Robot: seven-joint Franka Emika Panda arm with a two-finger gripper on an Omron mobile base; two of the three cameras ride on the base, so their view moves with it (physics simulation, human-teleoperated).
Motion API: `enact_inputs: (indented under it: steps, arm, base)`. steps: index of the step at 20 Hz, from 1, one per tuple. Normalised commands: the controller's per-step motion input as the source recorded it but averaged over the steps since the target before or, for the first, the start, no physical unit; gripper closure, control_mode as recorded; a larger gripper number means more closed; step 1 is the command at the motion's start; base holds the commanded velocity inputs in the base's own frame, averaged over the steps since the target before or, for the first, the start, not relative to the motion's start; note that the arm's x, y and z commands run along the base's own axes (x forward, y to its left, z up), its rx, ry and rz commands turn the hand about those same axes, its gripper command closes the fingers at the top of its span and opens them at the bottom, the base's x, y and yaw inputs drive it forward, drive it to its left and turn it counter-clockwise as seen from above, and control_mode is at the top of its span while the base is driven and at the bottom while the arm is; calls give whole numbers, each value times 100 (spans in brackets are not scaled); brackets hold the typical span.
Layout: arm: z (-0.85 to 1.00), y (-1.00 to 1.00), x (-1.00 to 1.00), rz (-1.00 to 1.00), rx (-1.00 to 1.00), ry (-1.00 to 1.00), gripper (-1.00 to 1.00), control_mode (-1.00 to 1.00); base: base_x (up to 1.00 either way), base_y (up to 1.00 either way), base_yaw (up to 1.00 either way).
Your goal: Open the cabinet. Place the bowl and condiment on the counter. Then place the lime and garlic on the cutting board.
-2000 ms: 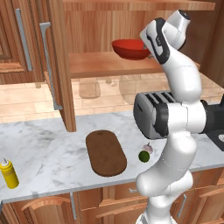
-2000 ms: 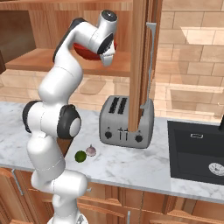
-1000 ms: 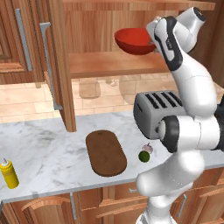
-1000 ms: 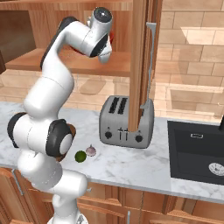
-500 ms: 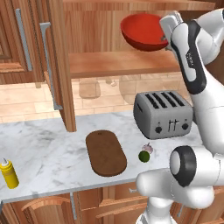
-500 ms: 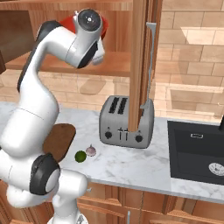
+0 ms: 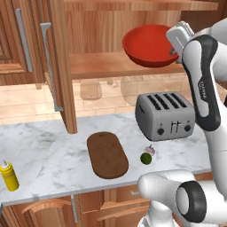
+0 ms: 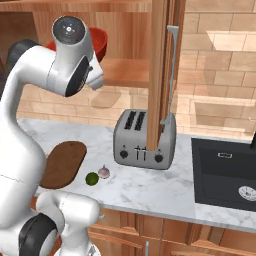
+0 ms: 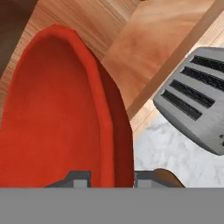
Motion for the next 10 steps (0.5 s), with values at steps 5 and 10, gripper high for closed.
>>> enact_inputs:
  steps: [5, 10]
  arm:
    - [0, 29, -32, 11, -8, 10, 100, -100]
    - [0, 27, 0, 18, 0, 8, 100, -100]
  base:
    - [0, 0, 0]
    - [0, 0, 0]
